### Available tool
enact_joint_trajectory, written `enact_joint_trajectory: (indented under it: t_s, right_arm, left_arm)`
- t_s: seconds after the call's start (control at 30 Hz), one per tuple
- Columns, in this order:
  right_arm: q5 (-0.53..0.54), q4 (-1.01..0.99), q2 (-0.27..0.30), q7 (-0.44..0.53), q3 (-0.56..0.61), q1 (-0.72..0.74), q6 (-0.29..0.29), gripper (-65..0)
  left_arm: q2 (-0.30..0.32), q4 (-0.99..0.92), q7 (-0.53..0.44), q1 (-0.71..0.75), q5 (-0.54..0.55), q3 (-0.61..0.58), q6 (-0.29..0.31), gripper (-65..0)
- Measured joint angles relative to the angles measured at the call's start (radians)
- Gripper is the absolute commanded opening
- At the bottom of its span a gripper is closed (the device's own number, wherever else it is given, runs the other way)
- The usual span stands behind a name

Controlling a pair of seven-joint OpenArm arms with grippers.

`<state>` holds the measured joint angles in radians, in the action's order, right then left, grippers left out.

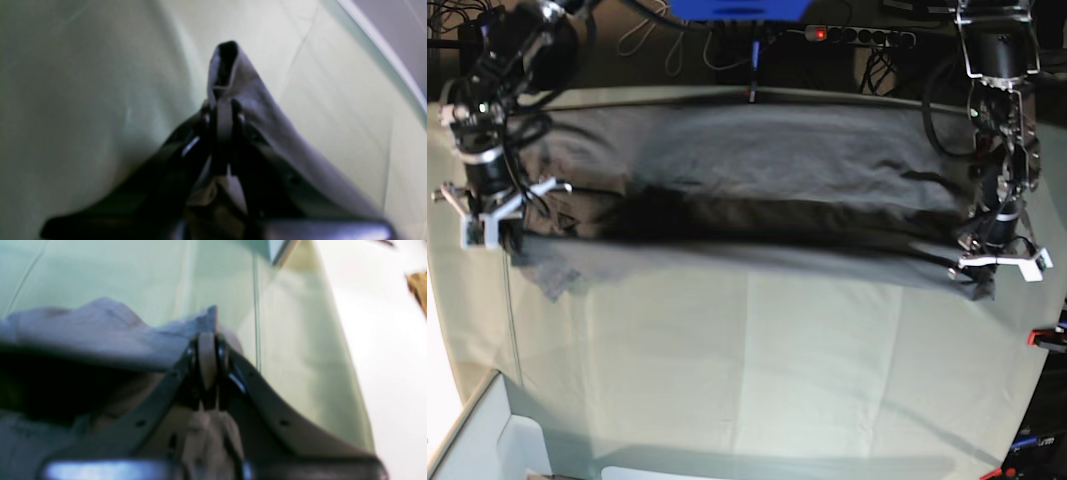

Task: Layout the t-shirt on the table in an organized manner, then fold the t-shirt properly
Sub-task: 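Fold the grasped side over onto the folded shirt with both grippers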

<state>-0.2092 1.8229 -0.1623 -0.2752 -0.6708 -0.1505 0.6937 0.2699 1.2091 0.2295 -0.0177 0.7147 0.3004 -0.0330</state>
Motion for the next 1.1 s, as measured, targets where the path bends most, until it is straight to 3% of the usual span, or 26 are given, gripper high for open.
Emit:
enact_joint_trajectory:
  t_s: [0.3, 0.67, 0.73, 0.77, 0.9, 1.1]
  right_arm:
    - [0.061, 0.001, -0.001, 0.002, 0.003, -0.132, 0.002, -65.0]
    - [0.077, -0.051, -0.001, 0.006, 0.004, -0.154, 0.001, -65.0]
    - [0.077, -0.055, -0.002, 0.006, 0.004, -0.152, 0.001, -65.0]
    - [0.077, -0.055, -0.001, 0.007, 0.004, -0.152, 0.001, -65.0]
    - [0.079, -0.055, -0.002, 0.005, 0.004, -0.152, 0.001, -65.0]
    - [0.079, -0.055, -0.001, 0.009, 0.004, -0.15, 0.001, -65.0]
  left_arm:
    - [-0.001, -0.002, -0.002, 0.037, -0.003, 0.0, 0.0, -65.0]
    - [0.002, 0.093, -0.002, 0.144, -0.003, -0.001, 0.003, -65.0]
    - [0.008, 0.105, -0.001, 0.16, -0.005, -0.001, 0.048, -65.0]
    - [0.013, 0.106, -0.003, 0.167, -0.011, 0.0, 0.1, -65.0]
    - [0.012, 0.111, -0.007, 0.176, -0.132, 0.005, 0.243, -65.0]
    - [0.012, 0.107, 0.003, 0.239, -0.195, 0.006, 0.36, -65.0]
